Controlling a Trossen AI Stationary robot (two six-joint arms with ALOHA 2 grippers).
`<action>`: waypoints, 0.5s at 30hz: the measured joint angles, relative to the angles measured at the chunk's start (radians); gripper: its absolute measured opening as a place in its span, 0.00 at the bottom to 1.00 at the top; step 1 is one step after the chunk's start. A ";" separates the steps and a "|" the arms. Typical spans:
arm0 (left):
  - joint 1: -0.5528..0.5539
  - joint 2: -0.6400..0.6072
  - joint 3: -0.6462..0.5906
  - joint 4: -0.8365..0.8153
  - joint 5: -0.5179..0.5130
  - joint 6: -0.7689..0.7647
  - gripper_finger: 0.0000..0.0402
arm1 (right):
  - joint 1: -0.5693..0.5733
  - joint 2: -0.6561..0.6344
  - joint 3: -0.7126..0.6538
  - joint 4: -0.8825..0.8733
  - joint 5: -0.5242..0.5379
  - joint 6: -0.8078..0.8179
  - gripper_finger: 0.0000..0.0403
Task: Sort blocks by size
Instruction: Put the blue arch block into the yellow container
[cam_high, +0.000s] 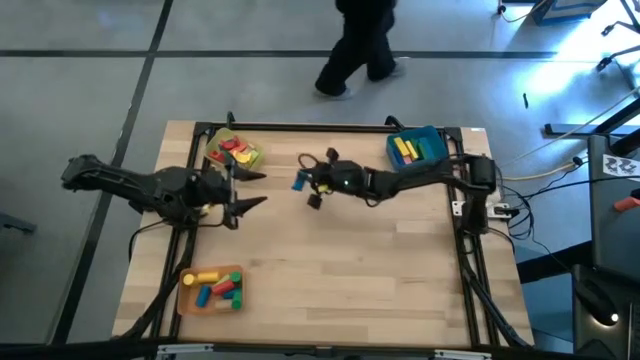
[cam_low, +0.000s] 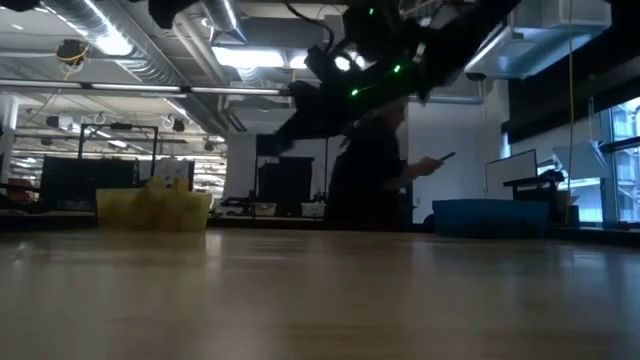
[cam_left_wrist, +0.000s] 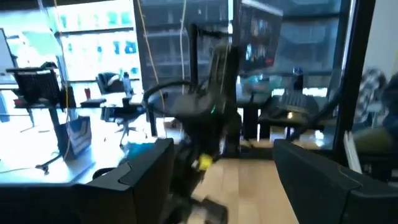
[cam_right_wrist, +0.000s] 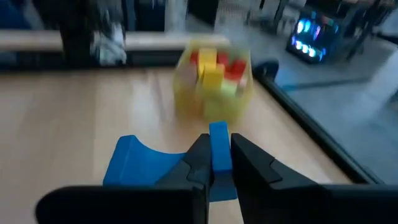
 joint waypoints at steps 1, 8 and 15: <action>0.002 -0.020 0.001 0.000 0.000 -0.003 0.65 | -0.015 0.019 0.000 0.060 -0.028 0.001 0.12; 0.004 -0.110 0.000 -0.024 0.000 0.008 0.65 | -0.077 0.208 0.206 0.195 -0.065 0.041 0.12; 0.003 -0.153 0.000 -0.066 0.001 0.003 0.65 | -0.118 0.435 0.590 0.076 -0.076 0.048 0.12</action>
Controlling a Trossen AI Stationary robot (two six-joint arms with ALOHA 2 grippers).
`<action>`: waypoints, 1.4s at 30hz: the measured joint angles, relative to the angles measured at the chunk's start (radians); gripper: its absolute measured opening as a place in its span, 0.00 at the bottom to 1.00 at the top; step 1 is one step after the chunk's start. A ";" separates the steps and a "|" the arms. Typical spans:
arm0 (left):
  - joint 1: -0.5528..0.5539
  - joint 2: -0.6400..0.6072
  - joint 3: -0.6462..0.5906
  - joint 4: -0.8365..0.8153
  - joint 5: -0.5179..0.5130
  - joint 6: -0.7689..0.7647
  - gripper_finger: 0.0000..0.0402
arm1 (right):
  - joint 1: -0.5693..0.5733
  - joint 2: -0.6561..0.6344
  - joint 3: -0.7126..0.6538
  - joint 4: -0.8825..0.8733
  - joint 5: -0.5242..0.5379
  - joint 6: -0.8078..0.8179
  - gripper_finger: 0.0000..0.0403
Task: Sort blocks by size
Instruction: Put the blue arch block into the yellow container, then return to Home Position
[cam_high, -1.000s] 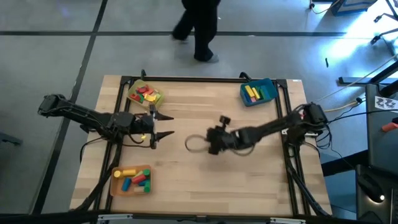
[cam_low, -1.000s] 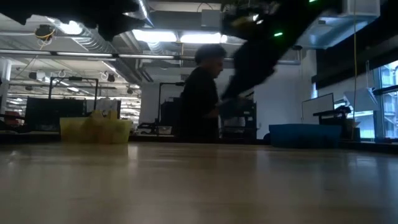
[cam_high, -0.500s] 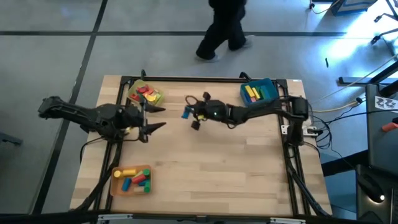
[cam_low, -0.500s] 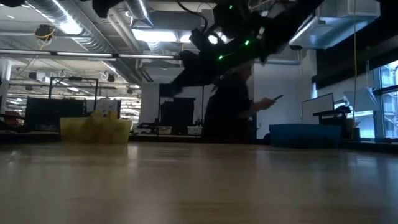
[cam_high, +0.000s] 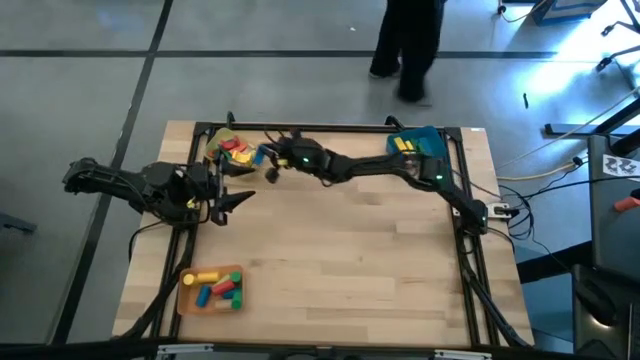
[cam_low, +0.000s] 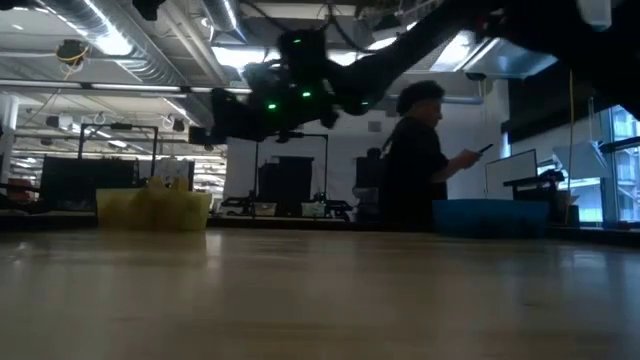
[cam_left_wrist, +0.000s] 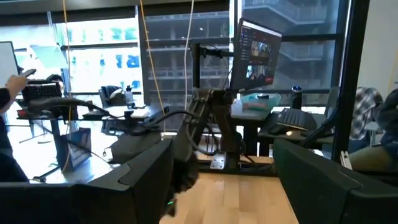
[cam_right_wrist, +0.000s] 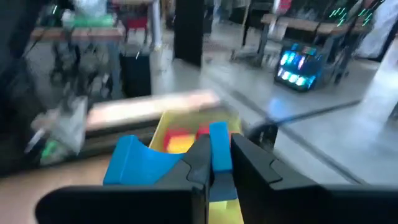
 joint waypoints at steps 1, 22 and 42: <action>0.000 -0.002 0.000 -0.002 0.000 0.000 0.65 | -0.003 0.034 0.059 -0.024 0.002 -0.001 0.12; 0.000 -0.001 0.000 -0.009 0.000 0.006 0.65 | -0.069 0.420 0.604 -0.185 -0.090 0.073 0.12; 0.000 -0.001 -0.001 -0.008 0.000 0.013 0.65 | -0.067 0.419 0.604 -0.206 -0.110 0.073 0.39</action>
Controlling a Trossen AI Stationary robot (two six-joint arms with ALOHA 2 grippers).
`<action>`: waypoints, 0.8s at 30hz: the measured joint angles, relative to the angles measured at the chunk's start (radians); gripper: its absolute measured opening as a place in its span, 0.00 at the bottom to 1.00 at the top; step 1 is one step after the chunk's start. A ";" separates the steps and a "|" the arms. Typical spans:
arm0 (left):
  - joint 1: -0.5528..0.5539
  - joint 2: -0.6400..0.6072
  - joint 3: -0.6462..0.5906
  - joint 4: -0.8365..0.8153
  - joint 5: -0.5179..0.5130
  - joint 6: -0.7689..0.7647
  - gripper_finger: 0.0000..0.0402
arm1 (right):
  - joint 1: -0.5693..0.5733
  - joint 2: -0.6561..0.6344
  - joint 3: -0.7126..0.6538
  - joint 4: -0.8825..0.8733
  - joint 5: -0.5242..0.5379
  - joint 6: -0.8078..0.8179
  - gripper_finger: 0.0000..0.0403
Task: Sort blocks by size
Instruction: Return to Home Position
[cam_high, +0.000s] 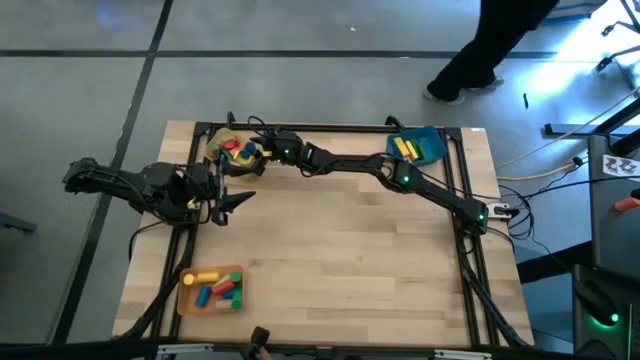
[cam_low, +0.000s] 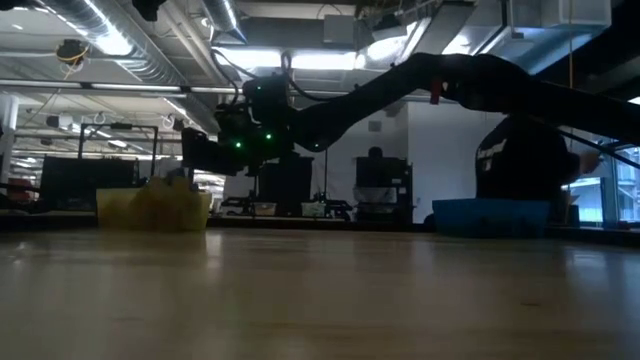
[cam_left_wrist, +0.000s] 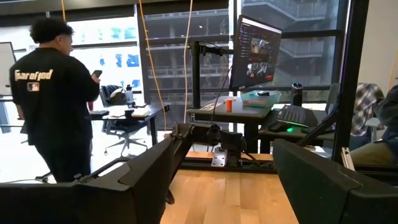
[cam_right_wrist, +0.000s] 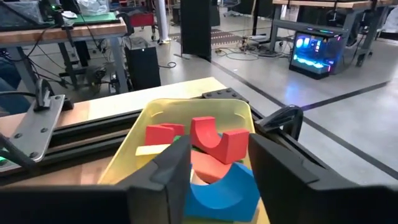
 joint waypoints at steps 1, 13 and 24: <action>0.000 0.000 0.000 0.000 0.000 0.000 0.65 | 0.000 -0.001 0.000 0.000 0.000 -0.001 0.40; 0.000 0.000 0.000 -0.028 0.000 -0.007 0.65 | 0.007 -0.210 0.003 -0.384 -0.058 -0.121 0.40; 0.000 0.001 0.000 -0.100 0.007 0.027 0.62 | 0.014 -0.500 0.003 -1.023 -0.022 -0.205 0.21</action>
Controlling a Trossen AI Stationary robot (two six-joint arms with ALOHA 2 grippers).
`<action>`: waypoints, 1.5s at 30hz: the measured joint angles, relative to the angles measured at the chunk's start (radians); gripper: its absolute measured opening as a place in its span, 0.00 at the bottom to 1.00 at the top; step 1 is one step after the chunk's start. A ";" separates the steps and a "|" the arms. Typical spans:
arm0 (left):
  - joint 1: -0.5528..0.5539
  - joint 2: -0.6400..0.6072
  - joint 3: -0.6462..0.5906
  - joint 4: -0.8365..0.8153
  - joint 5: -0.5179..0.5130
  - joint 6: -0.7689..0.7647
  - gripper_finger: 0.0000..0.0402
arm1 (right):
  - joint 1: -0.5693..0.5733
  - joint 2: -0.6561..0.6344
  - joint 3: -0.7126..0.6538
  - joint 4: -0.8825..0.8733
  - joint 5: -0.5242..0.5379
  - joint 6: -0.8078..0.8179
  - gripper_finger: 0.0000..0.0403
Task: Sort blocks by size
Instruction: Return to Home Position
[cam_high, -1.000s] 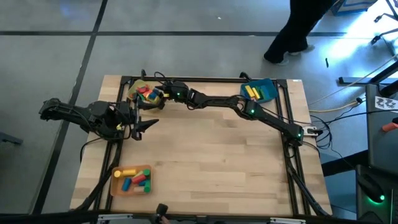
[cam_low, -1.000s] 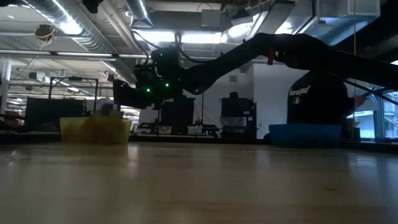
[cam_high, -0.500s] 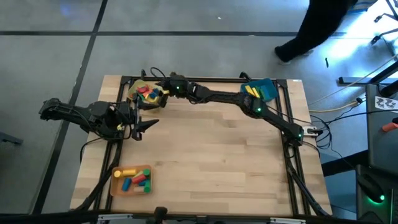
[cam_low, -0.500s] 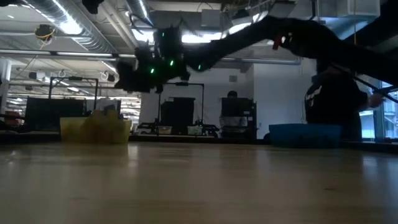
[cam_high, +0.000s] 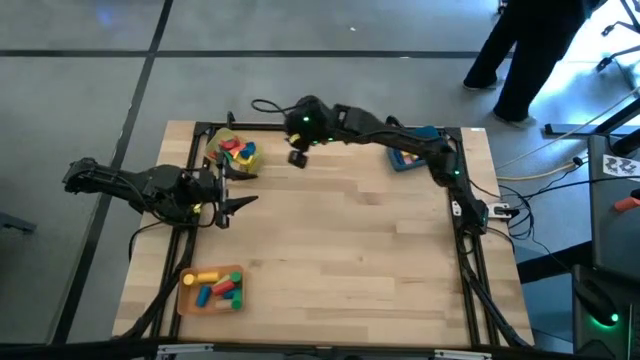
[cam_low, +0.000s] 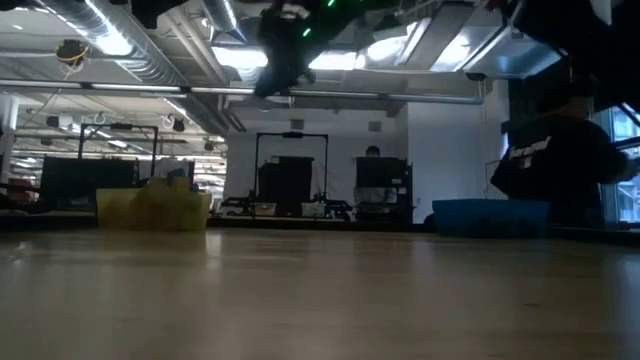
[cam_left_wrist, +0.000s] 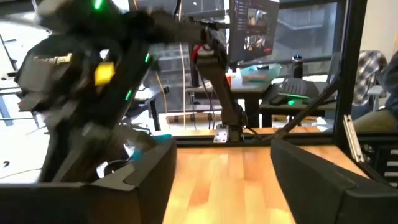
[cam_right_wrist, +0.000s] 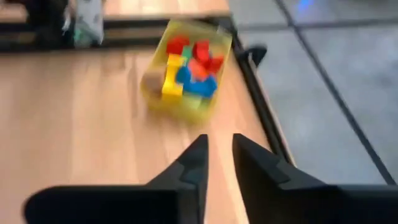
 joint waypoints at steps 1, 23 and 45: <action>0.000 0.000 0.000 -0.005 0.000 0.001 0.60 | 0.002 -0.027 0.000 -0.051 -0.001 0.000 0.18; 0.037 0.006 -0.043 -0.030 0.004 0.001 0.02 | 0.141 -1.015 -1.302 0.341 0.007 0.235 0.01; 0.136 0.057 -0.115 0.069 0.148 -0.095 0.01 | 0.222 -2.026 -2.199 0.830 0.007 0.341 0.03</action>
